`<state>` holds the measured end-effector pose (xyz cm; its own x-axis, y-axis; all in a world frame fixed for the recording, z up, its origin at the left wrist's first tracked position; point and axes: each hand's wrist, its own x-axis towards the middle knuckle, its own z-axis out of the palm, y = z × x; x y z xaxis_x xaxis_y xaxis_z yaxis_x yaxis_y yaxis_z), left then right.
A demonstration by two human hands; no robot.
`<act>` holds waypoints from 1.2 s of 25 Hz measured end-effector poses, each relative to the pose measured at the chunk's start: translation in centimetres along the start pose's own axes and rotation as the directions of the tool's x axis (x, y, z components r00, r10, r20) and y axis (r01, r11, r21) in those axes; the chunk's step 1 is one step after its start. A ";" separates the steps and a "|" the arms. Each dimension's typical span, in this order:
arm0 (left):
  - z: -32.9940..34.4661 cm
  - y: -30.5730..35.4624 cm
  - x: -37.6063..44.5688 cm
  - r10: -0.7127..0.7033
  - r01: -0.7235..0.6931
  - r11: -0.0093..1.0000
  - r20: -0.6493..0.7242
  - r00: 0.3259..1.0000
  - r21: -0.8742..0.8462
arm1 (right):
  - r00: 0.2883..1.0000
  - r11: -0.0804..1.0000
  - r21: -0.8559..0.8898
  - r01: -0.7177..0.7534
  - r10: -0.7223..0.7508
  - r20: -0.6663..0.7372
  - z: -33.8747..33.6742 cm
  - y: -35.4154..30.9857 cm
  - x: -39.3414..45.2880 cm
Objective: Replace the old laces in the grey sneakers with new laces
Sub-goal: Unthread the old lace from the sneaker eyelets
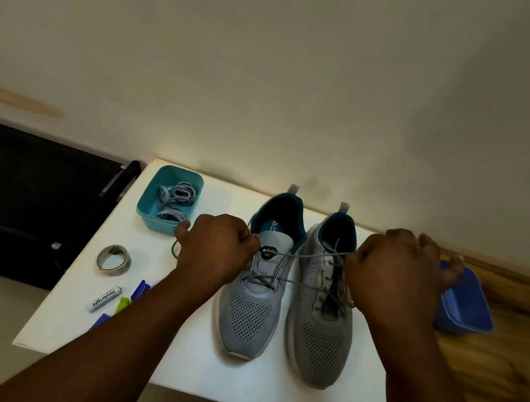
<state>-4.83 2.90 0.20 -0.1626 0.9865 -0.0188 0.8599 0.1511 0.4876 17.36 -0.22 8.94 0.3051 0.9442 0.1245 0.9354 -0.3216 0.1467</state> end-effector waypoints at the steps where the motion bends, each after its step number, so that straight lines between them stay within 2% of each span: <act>1: 0.0 -0.1 0.0 0.000 0.000 1.000 0.006 1.000 -0.006 | 0.999 1.000 -0.022 0.007 -0.006 0.040 0.2 -0.3 -0.2; 4: 0.0 0.0 -0.1 -0.005 0.005 1.000 0.005 1.000 -0.008 | 0.988 0.996 -0.038 0.086 -0.080 0.134 1.7 -1.4 -0.8; 7: 0.2 0.2 -0.1 -0.001 0.001 1.000 0.006 1.000 -0.012 | 0.980 0.984 0.054 0.172 -0.176 0.090 2.7 -2.4 -0.7; 10: 0.2 0.2 -0.1 -0.001 0.001 0.999 0.018 1.000 -0.034 | 0.935 0.931 0.159 0.330 -0.345 0.082 3.8 -4.1 -1.8; 14: -0.1 0.2 -0.4 -0.011 0.012 0.999 0.015 1.000 -0.047 | 0.907 0.911 0.207 0.356 -0.390 0.160 3.9 -3.2 -1.2; 17: -0.1 0.5 -0.6 -0.016 0.016 0.998 0.012 1.000 -0.059 | 0.837 0.859 0.290 0.422 -0.492 0.241 3.7 -3.1 -1.1; 19: -0.1 0.6 -0.6 -0.018 0.020 0.999 0.033 0.999 -0.045 | 0.838 0.846 0.329 0.419 -0.500 0.218 4.2 -3.9 -1.7; 21: -0.3 0.5 -0.6 -0.036 0.042 0.997 0.078 0.996 -0.069 | 0.864 0.840 0.380 0.386 -0.474 0.171 4.9 -4.3 -1.9; 23: -0.3 0.3 -0.5 -0.055 0.066 0.993 0.115 0.992 -0.098 | 0.874 0.831 0.442 0.336 -0.451 0.183 5.2 -4.1 -1.6; 25: -0.3 0.2 -0.4 -0.066 0.078 0.992 0.119 0.991 -0.099 | 0.892 0.775 0.581 0.250 -0.418 0.174 5.1 -4.0 -1.4; 27: -0.4 0.2 -0.4 -0.065 0.075 0.987 0.071 0.995 -0.143 | 0.955 0.601 0.784 0.155 -0.295 0.038 4.2 -3.5 -0.9; 29: -0.7 0.3 -0.5 -0.008 0.007 0.975 -0.003 1.000 -0.224 | 0.992 0.327 0.939 0.109 0.026 -0.124 2.4 -2.5 0.1; 30: -1.0 0.4 -0.7 0.054 -0.055 0.971 -0.012 0.998 -0.234 | 0.962 0.237 0.963 0.127 0.206 -0.177 1.6 -1.8 0.7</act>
<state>-4.88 2.21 1.29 -0.1219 0.9924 0.0177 0.7302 0.0776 0.6788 16.15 1.19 7.20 0.4548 0.8295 0.3241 0.4324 0.1124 -0.8947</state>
